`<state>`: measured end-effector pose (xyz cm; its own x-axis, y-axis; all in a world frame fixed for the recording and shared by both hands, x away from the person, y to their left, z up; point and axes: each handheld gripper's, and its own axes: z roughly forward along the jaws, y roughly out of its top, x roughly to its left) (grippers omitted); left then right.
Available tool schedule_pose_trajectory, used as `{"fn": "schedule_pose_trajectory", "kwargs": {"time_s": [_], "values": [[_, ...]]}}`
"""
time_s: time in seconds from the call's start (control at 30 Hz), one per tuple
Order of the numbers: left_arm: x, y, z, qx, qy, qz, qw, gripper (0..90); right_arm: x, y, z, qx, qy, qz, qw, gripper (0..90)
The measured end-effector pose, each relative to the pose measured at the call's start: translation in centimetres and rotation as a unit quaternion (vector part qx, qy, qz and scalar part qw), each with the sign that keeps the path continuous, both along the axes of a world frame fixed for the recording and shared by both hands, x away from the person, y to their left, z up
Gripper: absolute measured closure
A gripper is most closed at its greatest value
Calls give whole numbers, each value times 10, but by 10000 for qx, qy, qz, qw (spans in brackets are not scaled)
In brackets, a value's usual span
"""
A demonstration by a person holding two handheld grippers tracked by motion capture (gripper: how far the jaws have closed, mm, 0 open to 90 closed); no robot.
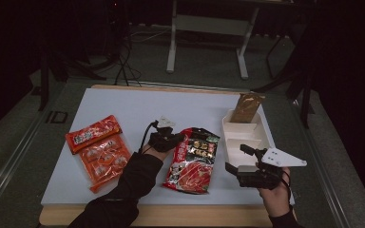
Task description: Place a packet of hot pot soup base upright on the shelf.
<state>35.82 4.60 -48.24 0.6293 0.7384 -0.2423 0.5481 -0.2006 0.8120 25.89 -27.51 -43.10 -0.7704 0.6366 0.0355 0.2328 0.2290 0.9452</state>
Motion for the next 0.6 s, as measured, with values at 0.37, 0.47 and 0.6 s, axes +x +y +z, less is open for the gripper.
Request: {"fn": "schedule_pose_trajectory", "kwargs": {"time_s": [0.37,0.47,0.6], "values": [[-22,2,18,-302,-334,-187,9988,878,1,0,4,-97,164,-156,9997,100],[-28,2,23,-404,-449,-273,9978,878,2,1,2,-23,320,-101,9994,100],[-37,2,31,-613,-554,-431,9957,877,2,1,2,-41,415,-174,9990,119]]}}
